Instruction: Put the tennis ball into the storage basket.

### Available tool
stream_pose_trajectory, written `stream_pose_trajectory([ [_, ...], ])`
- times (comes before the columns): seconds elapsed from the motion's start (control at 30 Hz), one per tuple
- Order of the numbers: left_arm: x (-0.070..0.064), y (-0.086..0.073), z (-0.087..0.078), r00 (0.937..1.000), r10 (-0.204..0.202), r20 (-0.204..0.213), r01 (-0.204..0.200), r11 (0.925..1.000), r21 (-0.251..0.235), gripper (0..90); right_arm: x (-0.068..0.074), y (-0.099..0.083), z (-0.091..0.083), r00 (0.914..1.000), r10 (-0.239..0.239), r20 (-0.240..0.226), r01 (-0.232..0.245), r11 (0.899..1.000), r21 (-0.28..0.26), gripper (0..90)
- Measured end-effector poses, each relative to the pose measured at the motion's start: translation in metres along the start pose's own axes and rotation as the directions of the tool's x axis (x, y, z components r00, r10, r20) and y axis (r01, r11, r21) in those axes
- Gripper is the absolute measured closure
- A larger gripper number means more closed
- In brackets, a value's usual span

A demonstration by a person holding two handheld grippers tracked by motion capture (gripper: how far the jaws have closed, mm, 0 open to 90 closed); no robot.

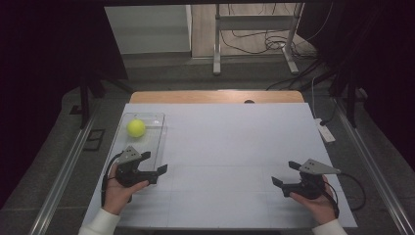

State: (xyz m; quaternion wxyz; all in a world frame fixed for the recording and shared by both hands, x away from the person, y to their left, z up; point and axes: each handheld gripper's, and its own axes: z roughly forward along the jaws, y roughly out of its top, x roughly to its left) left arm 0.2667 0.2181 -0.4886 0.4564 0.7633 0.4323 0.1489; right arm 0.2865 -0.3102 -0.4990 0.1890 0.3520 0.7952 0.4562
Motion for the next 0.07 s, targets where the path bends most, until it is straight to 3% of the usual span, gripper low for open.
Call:
stream_pose_trajectory([
  [0.07, -0.0004, -0.0001, 0.0008, 1.0000, 0.004, 0.003, -0.004, 1.0000, 0.003, 14.6, -0.0002, 0.0000, -0.0002, 1.0000, 0.002, 0.000, -0.002, 1.000, -0.001, 10.6],
])
